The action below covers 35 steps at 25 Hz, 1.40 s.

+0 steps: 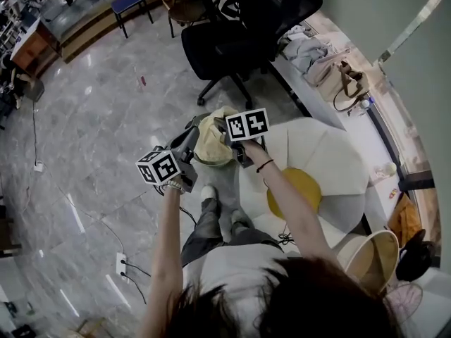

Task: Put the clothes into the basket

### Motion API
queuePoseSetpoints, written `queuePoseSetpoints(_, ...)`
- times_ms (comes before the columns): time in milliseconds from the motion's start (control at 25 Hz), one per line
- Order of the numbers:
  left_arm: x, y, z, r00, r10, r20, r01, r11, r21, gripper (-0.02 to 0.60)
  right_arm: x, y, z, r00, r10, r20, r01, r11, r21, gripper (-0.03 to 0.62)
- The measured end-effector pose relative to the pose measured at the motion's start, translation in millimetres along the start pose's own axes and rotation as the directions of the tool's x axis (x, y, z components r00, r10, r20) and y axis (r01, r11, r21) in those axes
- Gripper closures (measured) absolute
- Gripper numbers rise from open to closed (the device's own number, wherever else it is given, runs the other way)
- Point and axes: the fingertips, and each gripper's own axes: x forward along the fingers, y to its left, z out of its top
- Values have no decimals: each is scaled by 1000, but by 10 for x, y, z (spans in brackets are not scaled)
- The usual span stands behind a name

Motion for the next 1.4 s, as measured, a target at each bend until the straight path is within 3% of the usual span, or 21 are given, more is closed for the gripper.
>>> queuePoseSetpoints(640, 391, 792, 137, 980, -76, -182, 67, 996, -53, 571, 671, -276, 213, 998, -53, -21, 56, 987, 153, 554)
queuePoseSetpoints(1160, 592, 1016, -61, 949, -139, -282, 120, 989, -84, 571, 931, -513, 62, 987, -147, -68, 152, 985, 87, 554)
queuePoseSetpoints(1400, 675, 1149, -146, 947, -130, -294, 106, 990, -96, 571, 1083, -693, -93, 982, -153, -107, 166, 978, 126, 553)
